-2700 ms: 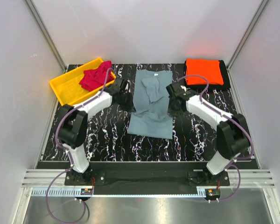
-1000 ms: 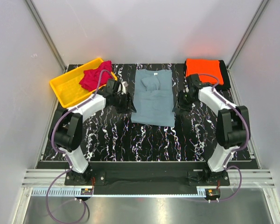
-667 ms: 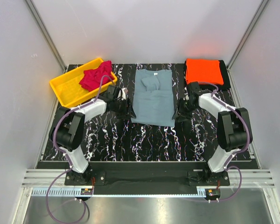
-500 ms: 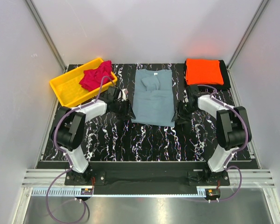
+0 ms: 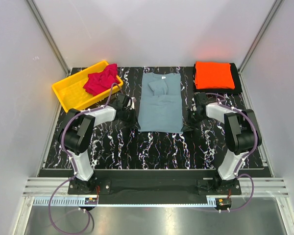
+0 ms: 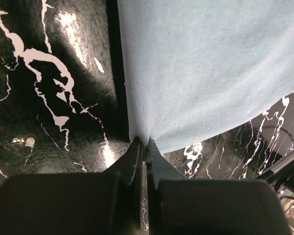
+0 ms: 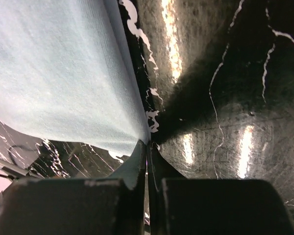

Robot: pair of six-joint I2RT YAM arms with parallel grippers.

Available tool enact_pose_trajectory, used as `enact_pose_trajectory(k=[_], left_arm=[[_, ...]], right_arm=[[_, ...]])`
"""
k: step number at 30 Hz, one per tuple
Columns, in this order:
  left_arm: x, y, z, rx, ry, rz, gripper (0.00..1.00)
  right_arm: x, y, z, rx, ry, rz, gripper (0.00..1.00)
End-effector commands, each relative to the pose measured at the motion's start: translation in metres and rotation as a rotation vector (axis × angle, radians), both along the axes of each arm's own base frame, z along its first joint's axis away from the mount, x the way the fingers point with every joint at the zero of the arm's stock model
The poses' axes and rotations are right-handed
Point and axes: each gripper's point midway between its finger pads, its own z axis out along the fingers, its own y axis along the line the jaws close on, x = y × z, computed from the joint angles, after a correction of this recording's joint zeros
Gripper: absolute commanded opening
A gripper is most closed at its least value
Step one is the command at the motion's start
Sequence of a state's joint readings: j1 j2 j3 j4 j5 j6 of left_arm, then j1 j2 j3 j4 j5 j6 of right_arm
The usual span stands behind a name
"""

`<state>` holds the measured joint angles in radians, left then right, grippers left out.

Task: Fold and stack the t-shirts
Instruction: Fold the tshirt

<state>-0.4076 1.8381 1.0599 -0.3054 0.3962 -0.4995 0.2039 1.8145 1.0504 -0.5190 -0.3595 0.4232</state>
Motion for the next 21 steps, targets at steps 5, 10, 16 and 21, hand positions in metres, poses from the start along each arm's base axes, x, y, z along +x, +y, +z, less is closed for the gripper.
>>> enact_pose_trajectory(k=[5, 10, 16, 21], left_arm=[[-0.014, 0.022, -0.013, 0.167, 0.015, 0.054, 0.0], [-0.031, 0.014, 0.004, 0.125, 0.004, 0.059, 0.04], [-0.056, 0.012, 0.014, 0.101, 0.0, 0.073, 0.29], [-0.059, 0.007, 0.022, 0.024, -0.028, 0.1, 0.41]], right_arm=[[-0.025, -0.026, -0.008, -0.133, 0.019, -0.027, 0.0], [-0.043, -0.028, -0.002, -0.127, 0.022, -0.028, 0.0], [-0.052, -0.024, 0.007, -0.089, 0.017, -0.042, 0.0], [-0.058, -0.02, 0.008, -0.06, 0.038, -0.067, 0.18]])
